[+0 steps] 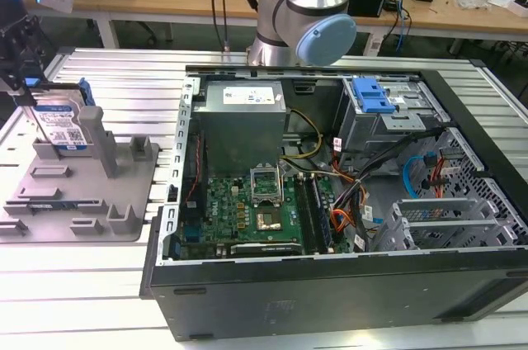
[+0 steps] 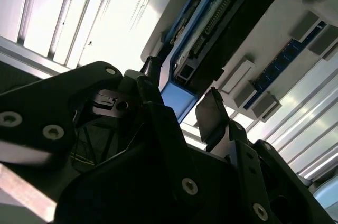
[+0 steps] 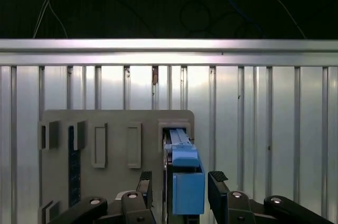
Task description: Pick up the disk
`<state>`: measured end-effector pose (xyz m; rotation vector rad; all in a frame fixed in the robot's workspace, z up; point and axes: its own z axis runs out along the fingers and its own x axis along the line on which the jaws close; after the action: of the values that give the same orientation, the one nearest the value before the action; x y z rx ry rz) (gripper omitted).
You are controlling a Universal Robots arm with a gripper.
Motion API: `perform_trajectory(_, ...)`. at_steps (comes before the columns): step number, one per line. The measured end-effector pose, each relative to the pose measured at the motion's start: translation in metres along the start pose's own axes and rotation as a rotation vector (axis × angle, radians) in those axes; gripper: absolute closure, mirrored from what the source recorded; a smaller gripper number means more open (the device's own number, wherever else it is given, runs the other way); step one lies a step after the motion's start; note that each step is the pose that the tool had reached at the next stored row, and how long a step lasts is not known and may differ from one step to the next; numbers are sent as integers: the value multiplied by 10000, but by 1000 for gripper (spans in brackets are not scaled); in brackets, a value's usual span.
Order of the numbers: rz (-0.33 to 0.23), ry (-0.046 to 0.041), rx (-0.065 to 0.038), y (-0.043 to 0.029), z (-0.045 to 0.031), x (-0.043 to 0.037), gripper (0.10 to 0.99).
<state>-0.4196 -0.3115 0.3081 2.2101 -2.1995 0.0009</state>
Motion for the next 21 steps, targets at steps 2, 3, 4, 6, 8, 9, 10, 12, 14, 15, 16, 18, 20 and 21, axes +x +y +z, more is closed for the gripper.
perform_trajectory(2, -1, 0, 0, 3, 14, 0, 545)
perform_trajectory(3, -1, 0, 0, 3, 30, 0, 545)
perform_trajectory(4, -1, 0, 0, 3, 40, 0, 545)
perform_trajectory(6, -2, 0, -2, 4, 52, 0, 545)
perform_trajectory(8, -1, 0, -1, 4, 62, -1, 545)
perform_trajectory(9, -1, 0, 0, 4, 67, -1, 545)
perform_trajectory(10, -1, 0, 0, 6, 77, -1, 545)
perform_trajectory(12, -1, 0, -1, 8, 90, -1, 545)
perform_trajectory(14, -1, 0, -1, 9, 96, -1, 545)
perform_trajectory(15, -1, 0, 0, 10, 99, -2, 557)
perform_trajectory(16, -2, 0, 0, 11, 103, -2, 631)
perform_trajectory(18, -1, 0, 0, 12, 110, -2, 631)
perform_trajectory(20, -2, 0, -1, 12, 117, -2, 631)
perform_trajectory(21, -1, 0, 0, 12, 118, -2, 631)
